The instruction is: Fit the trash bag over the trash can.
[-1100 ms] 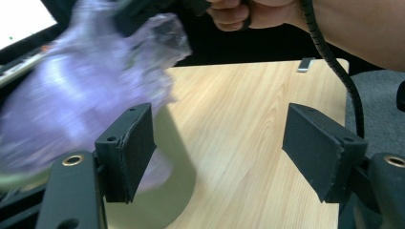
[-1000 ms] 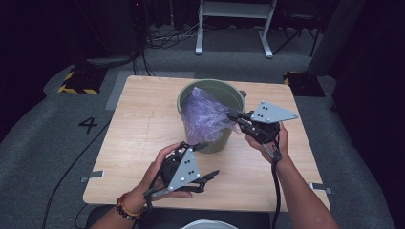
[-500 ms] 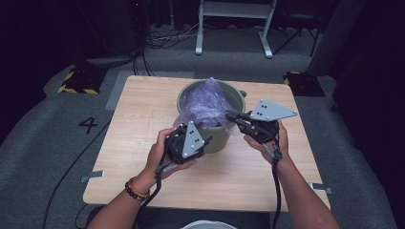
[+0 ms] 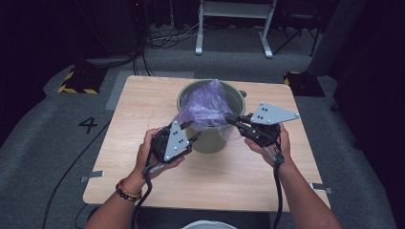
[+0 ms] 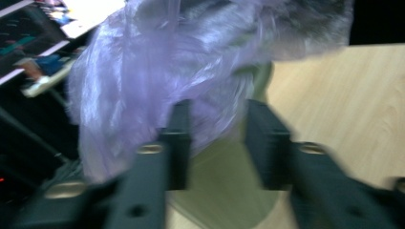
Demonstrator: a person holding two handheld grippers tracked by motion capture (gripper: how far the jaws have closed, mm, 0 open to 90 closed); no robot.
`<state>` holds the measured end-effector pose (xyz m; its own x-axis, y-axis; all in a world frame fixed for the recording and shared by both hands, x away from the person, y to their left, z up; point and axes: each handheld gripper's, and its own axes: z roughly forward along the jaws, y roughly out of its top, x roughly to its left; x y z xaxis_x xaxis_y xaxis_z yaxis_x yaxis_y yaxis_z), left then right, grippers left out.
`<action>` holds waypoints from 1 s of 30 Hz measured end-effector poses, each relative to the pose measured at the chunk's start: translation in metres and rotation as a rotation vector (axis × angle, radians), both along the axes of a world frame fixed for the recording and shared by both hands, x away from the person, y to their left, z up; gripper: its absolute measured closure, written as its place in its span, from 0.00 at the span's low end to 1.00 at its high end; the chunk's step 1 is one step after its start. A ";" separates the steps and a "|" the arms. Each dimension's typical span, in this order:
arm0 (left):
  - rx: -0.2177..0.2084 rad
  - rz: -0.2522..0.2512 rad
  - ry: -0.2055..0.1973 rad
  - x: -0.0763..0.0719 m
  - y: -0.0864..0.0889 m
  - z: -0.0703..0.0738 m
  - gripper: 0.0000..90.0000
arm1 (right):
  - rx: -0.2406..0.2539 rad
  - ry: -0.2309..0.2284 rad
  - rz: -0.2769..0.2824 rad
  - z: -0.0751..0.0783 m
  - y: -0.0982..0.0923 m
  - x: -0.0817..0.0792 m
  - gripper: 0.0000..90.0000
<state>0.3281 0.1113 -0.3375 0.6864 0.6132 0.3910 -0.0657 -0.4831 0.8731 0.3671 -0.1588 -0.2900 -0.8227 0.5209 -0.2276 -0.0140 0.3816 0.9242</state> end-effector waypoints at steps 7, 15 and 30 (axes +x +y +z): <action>-0.040 -0.007 -0.013 -0.002 0.000 0.003 0.35 | -0.008 -0.005 0.013 0.002 0.005 -0.003 1.00; 0.014 -0.025 -0.043 0.002 0.004 0.009 0.35 | -0.001 0.016 0.033 0.001 0.006 -0.002 1.00; 0.107 -0.018 0.013 0.024 0.012 0.004 1.00 | 0.030 0.035 0.022 0.007 0.005 -0.003 1.00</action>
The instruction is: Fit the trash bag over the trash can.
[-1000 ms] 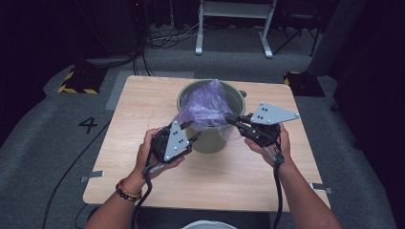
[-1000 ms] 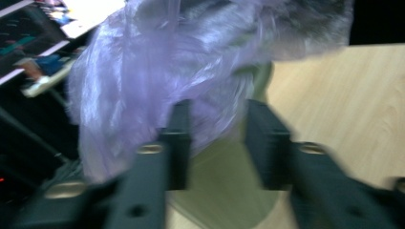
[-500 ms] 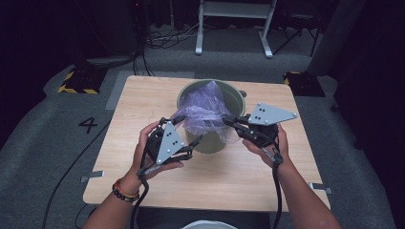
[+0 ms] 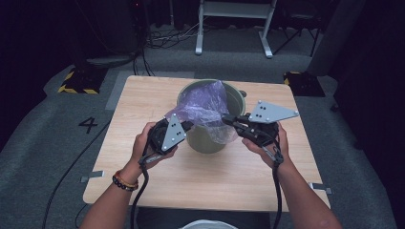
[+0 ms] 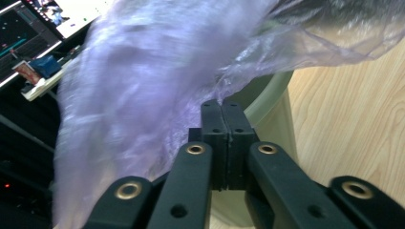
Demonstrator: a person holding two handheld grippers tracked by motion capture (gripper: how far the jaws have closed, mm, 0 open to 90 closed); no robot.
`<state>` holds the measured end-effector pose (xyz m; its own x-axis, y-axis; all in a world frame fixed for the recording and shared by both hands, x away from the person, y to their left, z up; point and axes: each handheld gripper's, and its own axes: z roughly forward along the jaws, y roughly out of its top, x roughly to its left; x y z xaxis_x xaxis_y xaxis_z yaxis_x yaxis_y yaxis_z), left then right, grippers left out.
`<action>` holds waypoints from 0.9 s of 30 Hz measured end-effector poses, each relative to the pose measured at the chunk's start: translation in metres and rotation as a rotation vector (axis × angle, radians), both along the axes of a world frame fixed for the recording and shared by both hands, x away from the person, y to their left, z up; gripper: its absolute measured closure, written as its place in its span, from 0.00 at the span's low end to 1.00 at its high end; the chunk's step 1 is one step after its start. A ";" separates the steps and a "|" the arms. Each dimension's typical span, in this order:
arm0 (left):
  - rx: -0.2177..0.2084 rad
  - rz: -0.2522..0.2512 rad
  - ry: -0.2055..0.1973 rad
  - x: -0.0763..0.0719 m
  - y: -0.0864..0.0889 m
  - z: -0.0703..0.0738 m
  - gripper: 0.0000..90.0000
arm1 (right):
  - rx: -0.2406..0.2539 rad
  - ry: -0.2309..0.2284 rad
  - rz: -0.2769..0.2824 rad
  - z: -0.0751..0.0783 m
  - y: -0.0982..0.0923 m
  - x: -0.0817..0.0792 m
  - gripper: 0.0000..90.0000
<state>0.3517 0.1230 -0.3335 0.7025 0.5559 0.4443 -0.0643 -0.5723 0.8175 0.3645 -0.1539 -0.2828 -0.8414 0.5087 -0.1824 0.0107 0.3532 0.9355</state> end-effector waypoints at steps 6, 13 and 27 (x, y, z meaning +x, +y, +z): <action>0.030 -0.027 0.006 -0.010 0.011 -0.002 1.00 | 0.049 -0.002 -0.088 0.001 -0.014 0.006 1.00; 0.089 -0.070 0.029 -0.020 0.019 -0.009 1.00 | 0.050 -0.022 -0.214 -0.004 -0.023 0.017 1.00; 0.151 -0.092 0.061 -0.028 0.007 -0.050 1.00 | 0.077 0.079 -0.338 -0.048 -0.063 0.026 1.00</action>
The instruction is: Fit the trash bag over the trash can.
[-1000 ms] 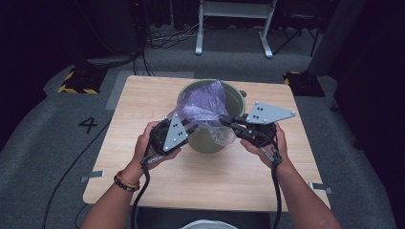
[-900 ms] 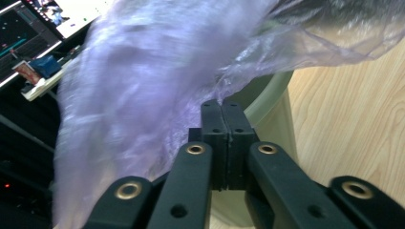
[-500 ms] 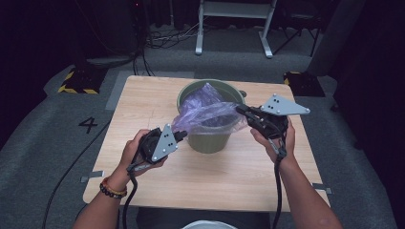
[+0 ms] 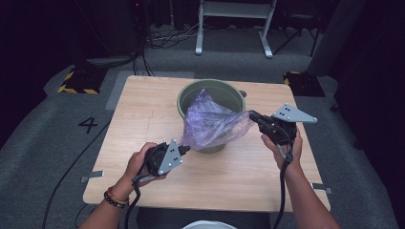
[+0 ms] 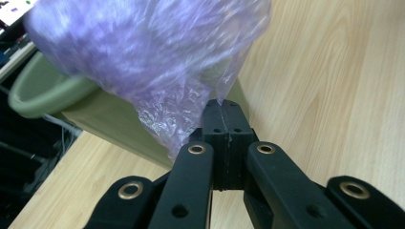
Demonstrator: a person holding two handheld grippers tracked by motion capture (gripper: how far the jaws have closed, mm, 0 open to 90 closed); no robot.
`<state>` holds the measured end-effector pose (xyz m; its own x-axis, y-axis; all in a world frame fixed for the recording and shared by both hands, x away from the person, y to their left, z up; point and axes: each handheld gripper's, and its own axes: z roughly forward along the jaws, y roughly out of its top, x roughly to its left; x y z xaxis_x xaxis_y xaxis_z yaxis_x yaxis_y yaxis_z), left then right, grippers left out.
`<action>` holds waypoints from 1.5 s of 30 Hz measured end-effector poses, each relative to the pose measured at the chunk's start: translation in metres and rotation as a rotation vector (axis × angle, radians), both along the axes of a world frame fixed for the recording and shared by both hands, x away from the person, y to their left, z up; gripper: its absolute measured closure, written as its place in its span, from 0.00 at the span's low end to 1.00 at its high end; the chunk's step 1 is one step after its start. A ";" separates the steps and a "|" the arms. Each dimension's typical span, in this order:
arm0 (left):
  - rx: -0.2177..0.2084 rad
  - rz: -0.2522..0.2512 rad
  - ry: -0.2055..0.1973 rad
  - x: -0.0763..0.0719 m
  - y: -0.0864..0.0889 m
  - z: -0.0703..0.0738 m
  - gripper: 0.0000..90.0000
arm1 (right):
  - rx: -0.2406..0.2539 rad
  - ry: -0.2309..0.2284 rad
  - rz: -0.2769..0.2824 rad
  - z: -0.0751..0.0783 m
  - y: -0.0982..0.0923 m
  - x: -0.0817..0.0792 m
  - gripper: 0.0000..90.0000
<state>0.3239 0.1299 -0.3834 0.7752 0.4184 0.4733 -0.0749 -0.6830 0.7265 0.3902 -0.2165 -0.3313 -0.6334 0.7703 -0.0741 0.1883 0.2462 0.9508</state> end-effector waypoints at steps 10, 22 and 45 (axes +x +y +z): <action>-0.093 0.025 0.078 0.010 0.018 -0.015 0.84 | 0.011 0.010 -0.031 -0.016 -0.007 0.016 1.00; -0.371 -0.022 0.080 -0.018 0.044 0.017 0.27 | 0.021 -0.026 0.029 -0.010 0.004 0.013 1.00; -0.273 0.169 -0.018 0.044 0.031 0.038 0.94 | -0.021 -0.058 0.057 -0.005 0.012 0.020 1.00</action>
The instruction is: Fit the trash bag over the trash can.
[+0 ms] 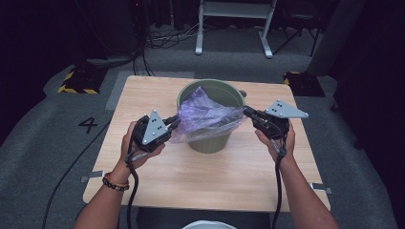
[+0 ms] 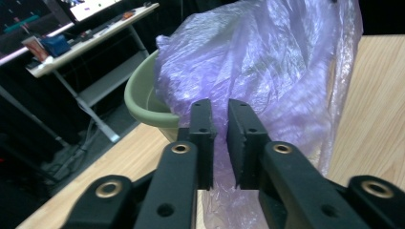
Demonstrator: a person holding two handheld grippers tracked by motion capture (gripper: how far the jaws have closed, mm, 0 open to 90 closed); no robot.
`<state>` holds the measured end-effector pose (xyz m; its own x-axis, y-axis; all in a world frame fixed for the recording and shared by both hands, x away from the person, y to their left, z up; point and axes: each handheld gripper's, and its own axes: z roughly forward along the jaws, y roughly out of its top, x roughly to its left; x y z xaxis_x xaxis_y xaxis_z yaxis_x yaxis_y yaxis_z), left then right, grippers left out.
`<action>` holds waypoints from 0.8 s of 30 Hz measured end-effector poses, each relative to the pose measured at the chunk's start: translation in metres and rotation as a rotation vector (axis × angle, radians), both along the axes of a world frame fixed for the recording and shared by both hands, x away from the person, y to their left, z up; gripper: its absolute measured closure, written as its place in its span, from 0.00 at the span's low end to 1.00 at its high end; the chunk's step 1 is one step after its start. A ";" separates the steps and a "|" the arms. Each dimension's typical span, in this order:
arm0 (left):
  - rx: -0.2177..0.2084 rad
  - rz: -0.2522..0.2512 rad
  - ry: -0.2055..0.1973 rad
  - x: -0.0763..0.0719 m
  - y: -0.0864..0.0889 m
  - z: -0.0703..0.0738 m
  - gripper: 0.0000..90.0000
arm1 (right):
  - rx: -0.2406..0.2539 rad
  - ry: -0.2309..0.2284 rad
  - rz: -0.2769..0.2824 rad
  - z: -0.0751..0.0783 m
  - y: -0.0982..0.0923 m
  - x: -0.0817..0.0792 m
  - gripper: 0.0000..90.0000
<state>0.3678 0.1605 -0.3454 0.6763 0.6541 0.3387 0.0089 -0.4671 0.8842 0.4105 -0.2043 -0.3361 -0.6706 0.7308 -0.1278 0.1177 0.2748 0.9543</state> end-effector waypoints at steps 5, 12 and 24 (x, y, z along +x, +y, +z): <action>-0.051 -0.005 -0.002 0.005 0.002 0.002 0.87 | 0.007 0.024 -0.020 -0.012 -0.006 0.004 0.98; -0.006 -0.073 -0.005 -0.005 -0.005 0.000 1.00 | -0.029 -0.071 0.030 -0.007 0.000 -0.020 0.44; 0.006 -0.049 0.008 -0.003 -0.013 0.004 1.00 | -0.115 -0.269 0.140 0.000 0.006 -0.076 0.46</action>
<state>0.3651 0.1470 -0.3411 0.7102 0.6182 0.3368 -0.0069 -0.4722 0.8814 0.3347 -0.1982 -0.3357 -0.6946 0.6042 -0.3905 -0.1808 0.3788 0.9076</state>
